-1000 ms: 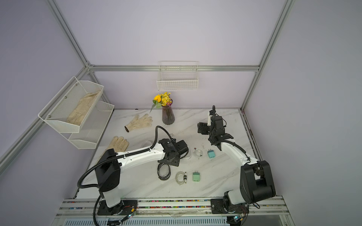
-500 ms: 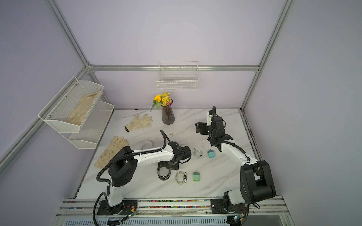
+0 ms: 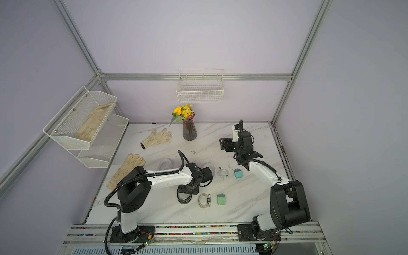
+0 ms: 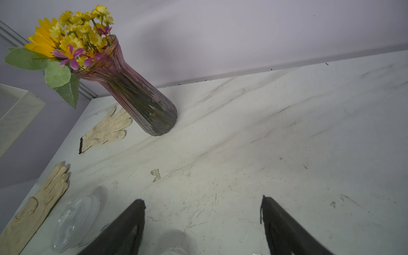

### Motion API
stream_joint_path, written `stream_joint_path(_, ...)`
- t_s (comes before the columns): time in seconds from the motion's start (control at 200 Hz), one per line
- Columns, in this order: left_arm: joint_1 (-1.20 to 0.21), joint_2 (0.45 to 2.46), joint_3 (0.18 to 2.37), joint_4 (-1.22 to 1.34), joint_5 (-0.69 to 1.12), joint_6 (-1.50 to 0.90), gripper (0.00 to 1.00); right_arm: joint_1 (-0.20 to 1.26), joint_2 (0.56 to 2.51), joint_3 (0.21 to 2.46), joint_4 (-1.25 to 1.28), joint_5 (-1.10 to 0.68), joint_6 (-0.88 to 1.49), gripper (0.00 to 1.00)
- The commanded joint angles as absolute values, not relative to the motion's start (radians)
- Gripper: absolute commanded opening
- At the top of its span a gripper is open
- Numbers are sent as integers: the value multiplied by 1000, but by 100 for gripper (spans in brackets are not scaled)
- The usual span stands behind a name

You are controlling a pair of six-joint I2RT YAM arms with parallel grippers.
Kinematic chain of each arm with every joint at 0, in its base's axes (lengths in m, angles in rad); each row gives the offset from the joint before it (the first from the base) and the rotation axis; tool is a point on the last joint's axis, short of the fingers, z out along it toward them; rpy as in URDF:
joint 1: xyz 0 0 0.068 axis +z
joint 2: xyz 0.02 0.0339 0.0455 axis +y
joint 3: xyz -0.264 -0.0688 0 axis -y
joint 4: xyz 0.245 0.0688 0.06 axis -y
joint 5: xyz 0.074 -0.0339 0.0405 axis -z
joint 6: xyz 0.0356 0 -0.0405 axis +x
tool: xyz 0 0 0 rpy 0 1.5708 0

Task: Pack away charging kits
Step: Pick up the storage bag at the center of the board.

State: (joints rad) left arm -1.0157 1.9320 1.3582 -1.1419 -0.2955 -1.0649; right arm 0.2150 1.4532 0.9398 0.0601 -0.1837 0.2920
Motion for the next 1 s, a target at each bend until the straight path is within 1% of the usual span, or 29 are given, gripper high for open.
stream_joint_path(0.0, -1012, 1874, 1307, -1103, -284, -1079, 49, 220, 1465, 928, 92, -200, 307, 84)
stream_joint_path(0.06, -1012, 1865, 1291, -1082, -277, -1075, 43, 222, 1468, 929, 92, -202, 307, 84)
stream_joint_path(0.13, -1013, 1853, 1274, -1064, -272, -1072, 34, 223, 1470, 933, 88, -203, 307, 83)
stream_joint_path(0.2, -1013, 1835, 1251, -1043, -266, -1067, 30, 227, 1468, 933, 86, -204, 307, 83)
stream_joint_path(0.23, -1013, 1828, 1240, -1036, -264, -1066, 24, 228, 1467, 933, 84, -205, 307, 82)
stream_joint_path(0.255, -1012, 1823, 1233, -1034, -264, -1069, 16, 230, 1467, 933, 83, -204, 305, 82)
stream_joint_path(0.27, -1013, 1820, 1229, -1035, -264, -1070, 13, 231, 1467, 933, 83, -205, 305, 82)
stream_joint_path(0.33, -1013, 1806, 1212, -1025, -260, -1067, 11, 236, 1464, 934, 76, -204, 303, 82)
stream_joint_path(0.355, -1013, 1800, 1204, -1019, -259, -1063, 6, 241, 1463, 935, 72, -205, 301, 82)
stream_joint_path(0.39, -1013, 1790, 1193, -1011, -259, -1063, 3, 246, 1460, 936, 65, -203, 299, 82)
stream_joint_path(0.455, -1012, 1761, 1166, -985, -258, -1058, 2, 261, 1454, 942, 52, -200, 296, 81)
stream_joint_path(0.465, -1012, 1758, 1160, -979, -258, -1056, 0, 265, 1452, 942, 50, -198, 296, 82)
stream_joint_path(0.515, -1013, 1732, 1133, -955, -256, -1054, 0, 278, 1449, 944, 44, -195, 294, 81)
stream_joint_path(0.675, -1012, 1645, 1035, -851, -213, -1026, 0, 343, 1434, 973, -43, -182, 295, 75)
stream_joint_path(0.745, -1011, 1586, 988, -792, -183, -1004, 0, 389, 1409, 971, -92, -180, 314, 72)
stream_joint_path(0.885, -1007, 1467, 892, -673, -111, -933, 0, 492, 1376, 939, -213, -188, 400, 63)
stream_joint_path(0.905, -1005, 1454, 880, -662, -103, -929, 0, 509, 1347, 933, -233, -183, 417, 62)
stream_joint_path(0.975, -998, 1423, 835, -608, -75, -920, 0, 576, 1324, 911, -290, -162, 472, 60)
stream_joint_path(0.995, -996, 1383, 820, -589, -70, -922, 0, 597, 1317, 907, -307, -151, 487, 60)
